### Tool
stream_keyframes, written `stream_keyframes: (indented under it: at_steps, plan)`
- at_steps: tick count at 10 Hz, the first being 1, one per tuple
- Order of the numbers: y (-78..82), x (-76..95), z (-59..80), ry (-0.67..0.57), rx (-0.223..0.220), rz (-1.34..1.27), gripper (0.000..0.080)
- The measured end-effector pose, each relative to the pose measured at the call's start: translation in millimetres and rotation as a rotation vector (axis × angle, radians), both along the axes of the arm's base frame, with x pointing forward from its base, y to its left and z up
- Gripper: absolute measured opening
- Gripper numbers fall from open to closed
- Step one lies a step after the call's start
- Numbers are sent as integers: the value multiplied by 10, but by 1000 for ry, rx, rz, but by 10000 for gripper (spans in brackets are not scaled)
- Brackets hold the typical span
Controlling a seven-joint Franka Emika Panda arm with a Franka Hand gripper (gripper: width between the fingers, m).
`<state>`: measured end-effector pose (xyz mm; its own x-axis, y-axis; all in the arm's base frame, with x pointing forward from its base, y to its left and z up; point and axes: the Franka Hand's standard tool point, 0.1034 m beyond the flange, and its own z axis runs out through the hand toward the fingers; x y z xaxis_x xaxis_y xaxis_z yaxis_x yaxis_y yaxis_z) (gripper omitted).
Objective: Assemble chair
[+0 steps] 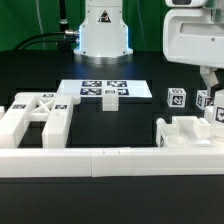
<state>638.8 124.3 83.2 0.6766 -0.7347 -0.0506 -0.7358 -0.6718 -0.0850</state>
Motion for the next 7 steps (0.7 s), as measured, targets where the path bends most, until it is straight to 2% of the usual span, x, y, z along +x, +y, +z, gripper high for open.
stream_keyframes:
  at_steps: [1,2,5,7]
  plan:
    - [0,-1,0,-4,-2,49,553]
    - [4,0,0,-5,0,49,619]
    - [-4,1,0,-33,-12,347,648]
    - [-6,-6,-1,-47,-43,582,649]
